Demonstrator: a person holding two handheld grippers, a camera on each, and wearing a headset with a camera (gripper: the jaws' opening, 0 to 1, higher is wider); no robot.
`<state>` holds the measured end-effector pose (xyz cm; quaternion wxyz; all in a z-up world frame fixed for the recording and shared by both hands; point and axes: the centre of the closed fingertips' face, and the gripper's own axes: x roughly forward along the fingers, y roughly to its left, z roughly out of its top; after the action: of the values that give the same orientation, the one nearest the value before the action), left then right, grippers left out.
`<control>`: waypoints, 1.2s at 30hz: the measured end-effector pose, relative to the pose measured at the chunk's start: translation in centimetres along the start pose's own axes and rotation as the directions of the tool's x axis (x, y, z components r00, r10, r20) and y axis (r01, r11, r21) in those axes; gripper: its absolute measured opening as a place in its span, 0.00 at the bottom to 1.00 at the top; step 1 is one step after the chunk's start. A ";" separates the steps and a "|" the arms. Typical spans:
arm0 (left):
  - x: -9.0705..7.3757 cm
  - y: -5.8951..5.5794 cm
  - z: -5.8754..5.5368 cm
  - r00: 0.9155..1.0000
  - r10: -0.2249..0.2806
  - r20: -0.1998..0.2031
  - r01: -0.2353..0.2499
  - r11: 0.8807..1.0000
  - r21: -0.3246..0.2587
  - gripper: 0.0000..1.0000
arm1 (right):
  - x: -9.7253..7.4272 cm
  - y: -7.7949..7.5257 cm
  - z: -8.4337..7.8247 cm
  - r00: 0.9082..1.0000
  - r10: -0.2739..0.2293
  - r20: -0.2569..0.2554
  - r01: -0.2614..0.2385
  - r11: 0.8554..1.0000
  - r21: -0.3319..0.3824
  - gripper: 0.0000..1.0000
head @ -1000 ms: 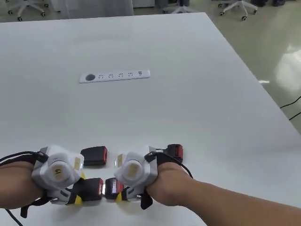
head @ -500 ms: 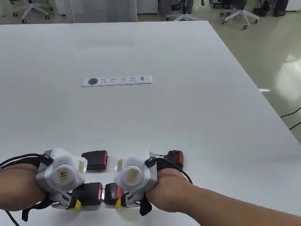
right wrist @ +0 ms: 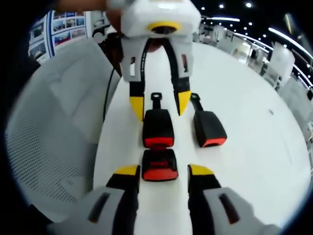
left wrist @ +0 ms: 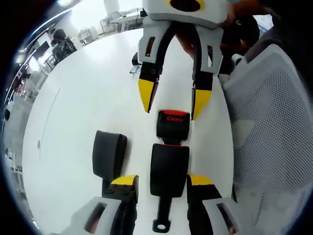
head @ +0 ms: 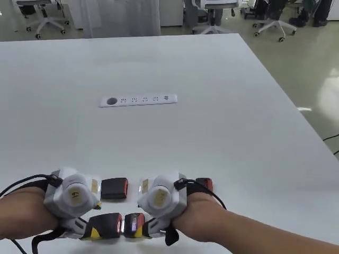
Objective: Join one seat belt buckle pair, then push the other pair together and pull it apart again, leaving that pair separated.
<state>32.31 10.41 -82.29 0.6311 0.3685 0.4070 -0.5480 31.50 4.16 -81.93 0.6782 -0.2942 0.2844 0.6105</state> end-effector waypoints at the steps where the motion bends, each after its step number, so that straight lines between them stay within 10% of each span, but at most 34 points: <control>1: -0.3 0.3 0.3 1.000 0.010 0.012 -0.010 1.000 -0.004 0.39 | -0.3 -0.1 0.1 1.000 -0.001 0.005 0.001 1.000 0.002 0.38; 21: 0.1 7.9 2.0 0.995 0.102 0.019 -0.103 0.994 0.024 0.43 | -6.7 -7.4 -7.3 0.992 -0.106 -0.072 0.106 0.994 0.002 0.38; 36: 2.4 8.2 0.5 0.998 0.039 -0.038 -0.039 0.999 0.025 0.46 | -9.3 -9.1 -14.3 0.982 -0.109 -0.155 0.118 0.992 0.049 0.40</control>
<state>40.66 10.07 -84.16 0.6291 0.3946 0.4052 -0.5332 39.29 -13.36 -84.05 0.6964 -0.3357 0.3356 0.5382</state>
